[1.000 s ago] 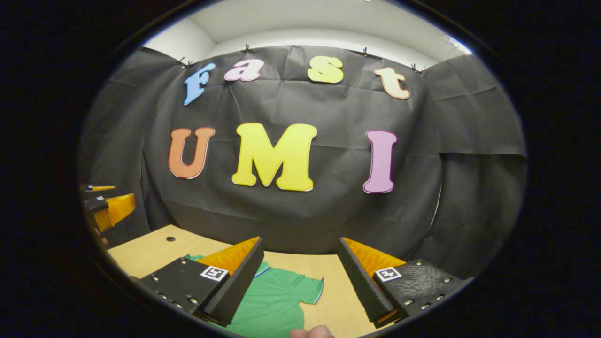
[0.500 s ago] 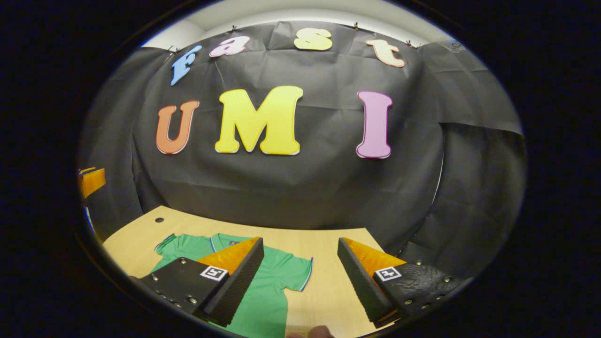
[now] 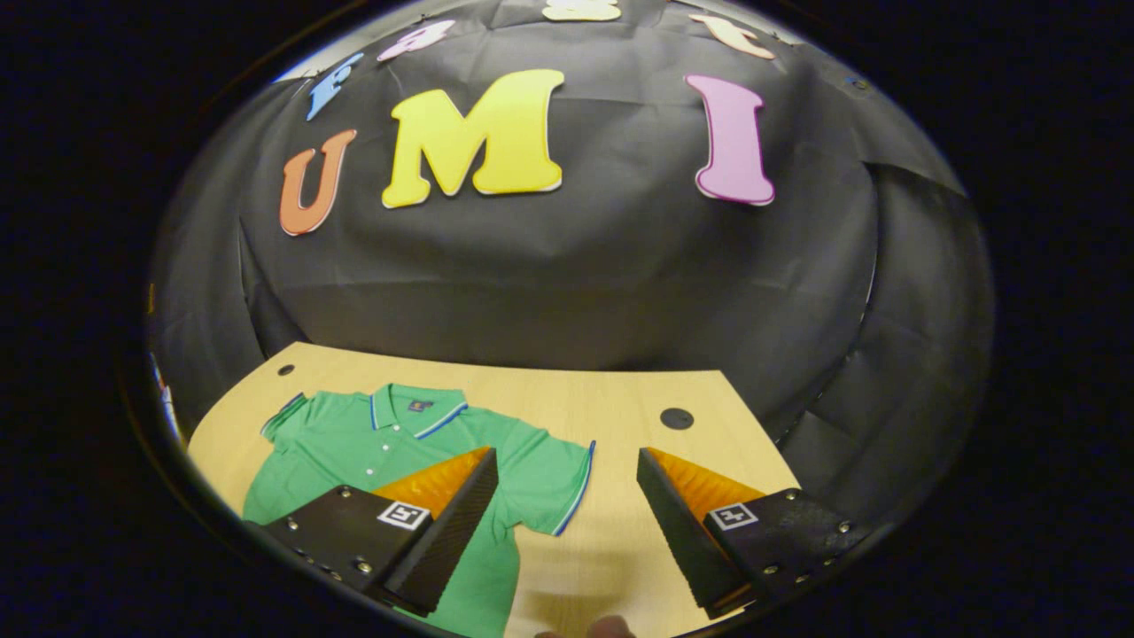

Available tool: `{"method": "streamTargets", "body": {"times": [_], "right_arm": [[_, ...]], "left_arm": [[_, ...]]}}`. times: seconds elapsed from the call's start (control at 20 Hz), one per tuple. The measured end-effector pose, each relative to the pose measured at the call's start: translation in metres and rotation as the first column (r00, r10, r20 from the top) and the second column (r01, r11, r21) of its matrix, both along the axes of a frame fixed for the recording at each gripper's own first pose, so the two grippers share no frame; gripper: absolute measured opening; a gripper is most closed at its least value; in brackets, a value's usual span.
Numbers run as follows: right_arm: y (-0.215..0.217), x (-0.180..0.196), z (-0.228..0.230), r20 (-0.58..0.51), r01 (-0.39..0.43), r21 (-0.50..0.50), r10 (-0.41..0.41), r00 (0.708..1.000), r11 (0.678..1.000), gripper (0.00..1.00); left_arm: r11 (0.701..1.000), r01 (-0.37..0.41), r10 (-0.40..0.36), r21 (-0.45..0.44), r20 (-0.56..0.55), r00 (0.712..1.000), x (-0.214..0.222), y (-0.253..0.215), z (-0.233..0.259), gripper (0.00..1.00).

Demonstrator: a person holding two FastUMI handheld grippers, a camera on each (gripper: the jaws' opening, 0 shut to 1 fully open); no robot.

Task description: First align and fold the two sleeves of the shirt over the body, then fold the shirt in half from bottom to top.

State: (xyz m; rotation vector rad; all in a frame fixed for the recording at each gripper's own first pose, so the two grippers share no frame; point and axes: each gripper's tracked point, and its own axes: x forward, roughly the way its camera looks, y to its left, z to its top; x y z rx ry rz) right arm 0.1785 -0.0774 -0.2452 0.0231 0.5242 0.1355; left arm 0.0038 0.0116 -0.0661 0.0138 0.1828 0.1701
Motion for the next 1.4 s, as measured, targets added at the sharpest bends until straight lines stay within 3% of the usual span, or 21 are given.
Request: {"method": "streamTargets", "body": {"times": [0.45, 0.7, 0.75, 0.85, 0.95, 1.0, 1.1, 1.2, 1.35, 1.4], "right_arm": [[0.001, 0.056, -0.105, -0.166, 0.016, -0.004, -0.016, 0.986, 1.0, 0.98], [0.0, 0.085, -0.135, -0.202, 0.02, -0.02, -0.023, 0.979, 1.0, 0.96], [-0.001, 0.088, -0.139, -0.207, 0.024, -0.024, -0.028, 0.978, 0.999, 0.87], [0.0, 0.094, -0.146, -0.221, 0.026, -0.028, -0.032, 0.975, 0.999, 0.86], [0.006, 0.092, -0.152, -0.249, 0.014, -0.013, -0.017, 0.968, 1.0, 0.76], [0.007, 0.091, -0.155, -0.26, 0.006, -0.019, -0.011, 0.965, 1.0, 0.76], [0.008, 0.09, -0.156, -0.262, 0.008, -0.018, -0.012, 0.965, 1.0, 0.56], [0.008, 0.09, -0.156, -0.269, 0.012, -0.014, -0.015, 0.963, 1.0, 0.47], [0.011, 0.089, -0.159, -0.277, 0.001, -0.028, -0.009, 0.961, 1.0, 0.12], [0.012, 0.089, -0.158, -0.279, -0.002, -0.033, -0.007, 0.96, 0.999, 0.11]], "left_arm": [[0.996, -0.091, 0.092, 0.015, -0.083, 0.992, -0.01, 0.02, -0.021, 0.99], [0.994, -0.111, 0.113, 0.02, -0.13, 0.985, -0.017, 0.021, -0.035, 0.99], [0.993, -0.113, 0.115, 0.025, -0.137, 0.984, -0.017, 0.02, -0.037, 0.99], [0.993, -0.116, 0.119, 0.03, -0.144, 0.982, -0.018, 0.021, -0.038, 0.99], [0.992, -0.122, 0.125, 0.03, -0.148, 0.981, -0.018, 0.022, -0.038, 0.99], [0.992, -0.125, 0.128, 0.029, -0.15, 0.98, -0.018, 0.023, -0.039, 0.99], [0.991, -0.132, 0.136, 0.03, -0.156, 0.978, -0.02, 0.024, -0.04, 0.99], [0.99, -0.137, 0.14, 0.028, -0.156, 0.978, -0.02, 0.026, -0.039, 0.99], [0.989, -0.144, 0.147, 0.03, -0.162, 0.976, -0.023, 0.029, -0.041, 0.99], [0.989, -0.146, 0.149, 0.031, -0.163, 0.975, -0.024, 0.031, -0.041, 0.99]]}}
